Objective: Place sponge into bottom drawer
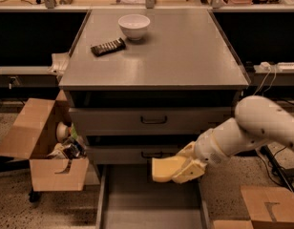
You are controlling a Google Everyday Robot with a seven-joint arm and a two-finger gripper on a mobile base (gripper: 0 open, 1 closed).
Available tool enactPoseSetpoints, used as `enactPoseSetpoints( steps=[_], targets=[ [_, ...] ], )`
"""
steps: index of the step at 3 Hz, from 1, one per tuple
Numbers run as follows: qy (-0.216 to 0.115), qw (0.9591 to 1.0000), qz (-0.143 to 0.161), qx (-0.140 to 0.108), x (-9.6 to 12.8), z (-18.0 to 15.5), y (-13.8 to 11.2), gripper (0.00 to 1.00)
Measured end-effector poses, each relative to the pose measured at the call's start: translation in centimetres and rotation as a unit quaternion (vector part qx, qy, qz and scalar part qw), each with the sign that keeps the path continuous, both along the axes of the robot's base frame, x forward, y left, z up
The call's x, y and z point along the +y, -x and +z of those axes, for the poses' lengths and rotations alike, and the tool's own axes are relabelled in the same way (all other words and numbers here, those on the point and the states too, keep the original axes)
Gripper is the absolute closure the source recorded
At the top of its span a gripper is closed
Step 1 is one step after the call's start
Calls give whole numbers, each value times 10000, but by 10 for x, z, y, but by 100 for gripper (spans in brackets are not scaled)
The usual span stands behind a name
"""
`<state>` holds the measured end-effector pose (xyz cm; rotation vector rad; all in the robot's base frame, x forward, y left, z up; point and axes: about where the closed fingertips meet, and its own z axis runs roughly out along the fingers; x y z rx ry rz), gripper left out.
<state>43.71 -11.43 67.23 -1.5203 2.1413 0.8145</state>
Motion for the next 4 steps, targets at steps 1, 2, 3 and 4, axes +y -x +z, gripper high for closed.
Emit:
enactPoseSetpoints(
  steps=[1,2,3,4],
  targets=[
    [185,9981,-280,516,14,-85,26,100],
    [186,9932,-424,1072,32,-158,47,100],
    [-43,9880,-292,1518,52,-204,54,100],
    [-148,9848,-248,1715,60,-223,59,100]
  ],
)
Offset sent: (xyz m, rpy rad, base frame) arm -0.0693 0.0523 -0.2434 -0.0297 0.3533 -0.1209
